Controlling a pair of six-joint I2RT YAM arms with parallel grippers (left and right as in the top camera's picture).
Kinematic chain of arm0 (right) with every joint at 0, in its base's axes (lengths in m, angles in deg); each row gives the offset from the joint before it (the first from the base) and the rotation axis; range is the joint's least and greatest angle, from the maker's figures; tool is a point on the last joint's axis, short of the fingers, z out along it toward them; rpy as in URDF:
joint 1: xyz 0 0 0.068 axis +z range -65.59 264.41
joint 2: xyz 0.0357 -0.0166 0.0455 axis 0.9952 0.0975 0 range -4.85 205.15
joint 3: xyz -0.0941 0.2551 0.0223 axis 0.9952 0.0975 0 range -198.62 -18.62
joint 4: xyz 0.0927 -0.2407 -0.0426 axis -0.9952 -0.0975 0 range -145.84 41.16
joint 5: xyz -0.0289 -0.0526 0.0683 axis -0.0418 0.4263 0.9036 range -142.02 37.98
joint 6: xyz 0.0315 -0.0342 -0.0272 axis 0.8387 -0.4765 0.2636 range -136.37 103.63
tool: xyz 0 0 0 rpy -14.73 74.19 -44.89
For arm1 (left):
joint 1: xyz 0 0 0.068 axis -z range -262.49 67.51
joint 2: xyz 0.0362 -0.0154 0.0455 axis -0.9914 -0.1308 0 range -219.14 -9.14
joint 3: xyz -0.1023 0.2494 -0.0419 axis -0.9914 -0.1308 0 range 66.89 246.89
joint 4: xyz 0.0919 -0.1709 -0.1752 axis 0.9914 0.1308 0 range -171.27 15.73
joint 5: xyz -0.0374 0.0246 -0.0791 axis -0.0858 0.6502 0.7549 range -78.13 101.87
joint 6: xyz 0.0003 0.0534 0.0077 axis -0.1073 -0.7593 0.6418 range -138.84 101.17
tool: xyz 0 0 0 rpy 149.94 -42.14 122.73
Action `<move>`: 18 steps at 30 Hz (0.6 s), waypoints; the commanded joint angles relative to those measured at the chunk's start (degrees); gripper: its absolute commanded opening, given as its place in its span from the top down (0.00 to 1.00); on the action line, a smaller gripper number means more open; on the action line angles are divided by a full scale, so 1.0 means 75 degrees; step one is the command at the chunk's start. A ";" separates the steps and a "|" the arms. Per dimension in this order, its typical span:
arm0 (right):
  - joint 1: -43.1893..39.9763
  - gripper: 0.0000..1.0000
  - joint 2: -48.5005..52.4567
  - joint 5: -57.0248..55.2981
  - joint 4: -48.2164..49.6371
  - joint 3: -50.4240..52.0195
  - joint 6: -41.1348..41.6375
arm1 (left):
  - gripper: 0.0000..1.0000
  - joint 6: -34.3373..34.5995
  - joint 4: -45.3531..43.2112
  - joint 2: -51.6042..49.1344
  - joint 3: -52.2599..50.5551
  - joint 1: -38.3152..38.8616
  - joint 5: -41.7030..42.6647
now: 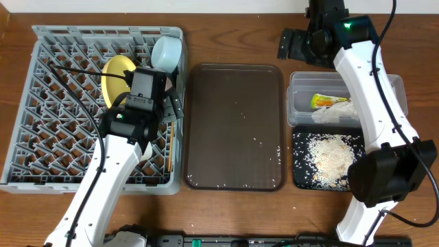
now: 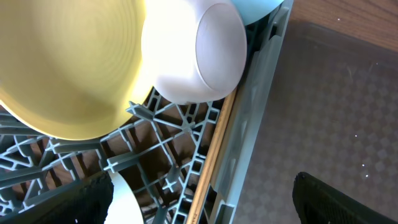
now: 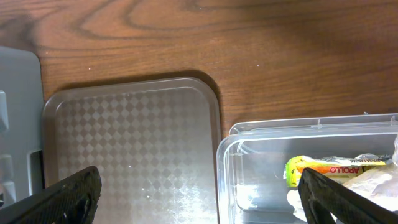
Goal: Sort waste into correct bins and load items into the dishwasher
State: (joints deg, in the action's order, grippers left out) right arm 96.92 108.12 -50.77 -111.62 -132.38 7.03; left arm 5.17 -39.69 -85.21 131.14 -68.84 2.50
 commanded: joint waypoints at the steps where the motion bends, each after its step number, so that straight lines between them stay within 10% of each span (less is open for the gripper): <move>1: 0.0073 0.01 -0.0731 -0.0105 -0.0009 0.0026 -0.0102 | 0.07 0.0041 -0.0009 0.0055 -0.0020 -0.0017 -0.0041; 18: 0.0050 0.01 -0.6825 -0.1169 -0.0370 0.0157 -0.2194 | 0.07 0.0041 -0.0009 0.0055 -0.0020 -0.0017 -0.0041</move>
State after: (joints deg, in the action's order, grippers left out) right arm 97.14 62.09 -56.65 -113.87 -132.01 -1.06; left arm 5.17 -39.73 -85.21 131.14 -68.84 2.50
